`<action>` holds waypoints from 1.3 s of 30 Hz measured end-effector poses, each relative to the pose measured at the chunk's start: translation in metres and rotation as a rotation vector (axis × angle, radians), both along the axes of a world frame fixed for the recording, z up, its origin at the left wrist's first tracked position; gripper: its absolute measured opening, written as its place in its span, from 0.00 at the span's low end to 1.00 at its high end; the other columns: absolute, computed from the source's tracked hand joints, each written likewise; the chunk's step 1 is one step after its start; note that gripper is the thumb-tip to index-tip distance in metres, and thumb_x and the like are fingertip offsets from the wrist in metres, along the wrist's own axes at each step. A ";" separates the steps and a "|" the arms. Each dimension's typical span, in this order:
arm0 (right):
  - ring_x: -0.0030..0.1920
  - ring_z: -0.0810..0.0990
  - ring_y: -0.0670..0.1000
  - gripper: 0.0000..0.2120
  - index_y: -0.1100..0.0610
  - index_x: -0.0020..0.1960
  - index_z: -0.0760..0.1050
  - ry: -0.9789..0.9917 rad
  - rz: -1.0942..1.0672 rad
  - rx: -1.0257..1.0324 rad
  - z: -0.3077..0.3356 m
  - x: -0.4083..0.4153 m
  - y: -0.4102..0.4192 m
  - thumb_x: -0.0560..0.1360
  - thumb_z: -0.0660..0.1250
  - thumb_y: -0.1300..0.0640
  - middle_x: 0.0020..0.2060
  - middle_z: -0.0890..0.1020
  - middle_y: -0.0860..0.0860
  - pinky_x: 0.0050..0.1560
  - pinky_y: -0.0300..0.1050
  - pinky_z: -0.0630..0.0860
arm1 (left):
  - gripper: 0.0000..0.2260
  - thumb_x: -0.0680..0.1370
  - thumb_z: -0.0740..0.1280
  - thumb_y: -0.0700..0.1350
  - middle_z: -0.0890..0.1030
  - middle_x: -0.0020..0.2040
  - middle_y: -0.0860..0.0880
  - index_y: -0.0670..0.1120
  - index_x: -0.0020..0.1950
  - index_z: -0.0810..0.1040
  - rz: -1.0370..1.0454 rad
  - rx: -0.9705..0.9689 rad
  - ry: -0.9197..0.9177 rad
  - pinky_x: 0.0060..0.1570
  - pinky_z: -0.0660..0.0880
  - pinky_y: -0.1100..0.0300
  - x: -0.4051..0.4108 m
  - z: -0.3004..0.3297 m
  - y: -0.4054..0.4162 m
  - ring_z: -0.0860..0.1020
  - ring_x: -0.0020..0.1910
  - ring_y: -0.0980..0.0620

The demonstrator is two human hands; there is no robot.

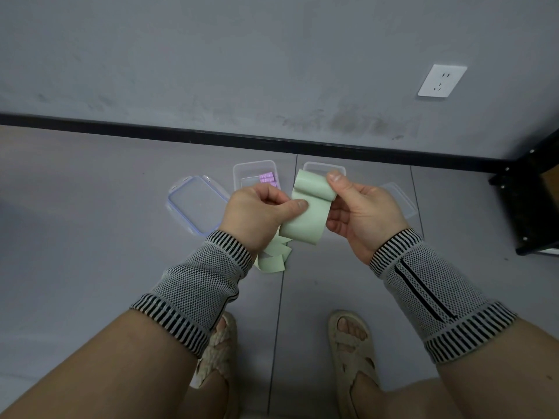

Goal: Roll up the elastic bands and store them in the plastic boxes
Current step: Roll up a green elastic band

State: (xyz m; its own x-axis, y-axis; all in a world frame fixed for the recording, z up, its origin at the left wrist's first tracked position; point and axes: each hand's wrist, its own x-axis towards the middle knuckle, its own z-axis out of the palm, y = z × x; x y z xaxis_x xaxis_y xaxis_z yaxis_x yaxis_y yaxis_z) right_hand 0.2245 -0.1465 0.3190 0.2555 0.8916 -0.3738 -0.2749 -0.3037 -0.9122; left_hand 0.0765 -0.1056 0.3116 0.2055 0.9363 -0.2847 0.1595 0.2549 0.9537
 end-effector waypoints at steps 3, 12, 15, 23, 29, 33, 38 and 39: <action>0.34 0.77 0.50 0.14 0.62 0.47 0.79 -0.040 -0.002 0.011 -0.003 -0.001 0.000 0.75 0.67 0.50 0.37 0.81 0.57 0.31 0.38 0.73 | 0.10 0.69 0.75 0.41 0.75 0.31 0.48 0.45 0.33 0.75 0.010 0.034 0.019 0.33 0.70 0.60 0.000 0.000 0.001 0.70 0.29 0.54; 0.28 0.76 0.46 0.08 0.58 0.40 0.79 -0.200 -0.031 0.104 -0.006 -0.008 0.000 0.73 0.71 0.53 0.28 0.79 0.50 0.34 0.41 0.75 | 0.13 0.76 0.65 0.35 0.71 0.31 0.45 0.43 0.33 0.69 -0.028 -0.108 -0.179 0.35 0.69 0.57 -0.005 0.007 0.004 0.70 0.32 0.50; 0.33 0.80 0.46 0.05 0.58 0.45 0.79 -0.203 0.015 0.141 -0.005 -0.007 -0.001 0.72 0.72 0.57 0.31 0.82 0.49 0.38 0.44 0.78 | 0.10 0.76 0.63 0.34 0.73 0.36 0.43 0.44 0.37 0.70 -0.032 -0.168 -0.201 0.37 0.71 0.56 -0.006 0.008 0.003 0.73 0.36 0.47; 0.44 0.82 0.49 0.14 0.46 0.48 0.79 -0.323 0.092 0.264 -0.004 -0.006 -0.003 0.69 0.75 0.63 0.43 0.83 0.52 0.47 0.48 0.81 | 0.07 0.77 0.65 0.36 0.81 0.45 0.42 0.44 0.53 0.77 -0.136 -0.158 -0.272 0.44 0.81 0.52 -0.005 0.018 0.000 0.81 0.42 0.47; 0.46 0.82 0.48 0.13 0.48 0.53 0.79 -0.495 -0.086 0.275 -0.008 -0.015 -0.005 0.71 0.73 0.59 0.47 0.83 0.48 0.50 0.46 0.80 | 0.05 0.75 0.67 0.34 0.80 0.45 0.39 0.42 0.49 0.76 -0.036 -0.132 -0.316 0.51 0.79 0.49 0.000 0.016 -0.003 0.80 0.45 0.44; 0.51 0.81 0.45 0.14 0.53 0.60 0.79 -0.581 -0.060 0.289 -0.009 -0.019 -0.007 0.75 0.68 0.59 0.50 0.82 0.48 0.54 0.43 0.78 | 0.07 0.74 0.68 0.35 0.81 0.45 0.38 0.42 0.50 0.79 -0.001 -0.094 -0.293 0.48 0.81 0.51 -0.001 0.016 -0.003 0.81 0.45 0.44; 0.48 0.79 0.39 0.13 0.56 0.60 0.79 -0.575 -0.059 0.304 -0.005 -0.022 -0.009 0.76 0.67 0.62 0.49 0.81 0.48 0.49 0.29 0.73 | 0.11 0.73 0.69 0.36 0.80 0.52 0.33 0.40 0.55 0.80 0.006 -0.067 -0.272 0.49 0.80 0.51 -0.003 0.017 -0.002 0.81 0.48 0.42; 0.47 0.79 0.38 0.13 0.56 0.59 0.79 -0.557 -0.060 0.308 -0.005 -0.021 -0.008 0.76 0.67 0.63 0.49 0.81 0.48 0.48 0.28 0.73 | 0.10 0.73 0.69 0.36 0.80 0.52 0.34 0.41 0.54 0.80 0.000 -0.065 -0.270 0.48 0.80 0.51 -0.003 0.017 -0.002 0.81 0.48 0.42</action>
State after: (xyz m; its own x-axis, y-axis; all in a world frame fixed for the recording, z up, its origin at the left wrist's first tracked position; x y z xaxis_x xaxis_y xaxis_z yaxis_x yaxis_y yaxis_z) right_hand 0.2033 -0.1550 0.3144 0.3905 0.9151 0.1006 0.2568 -0.0033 -0.9665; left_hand 0.0734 -0.1080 0.3290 0.2822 0.9179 -0.2789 -0.0982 0.3169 0.9434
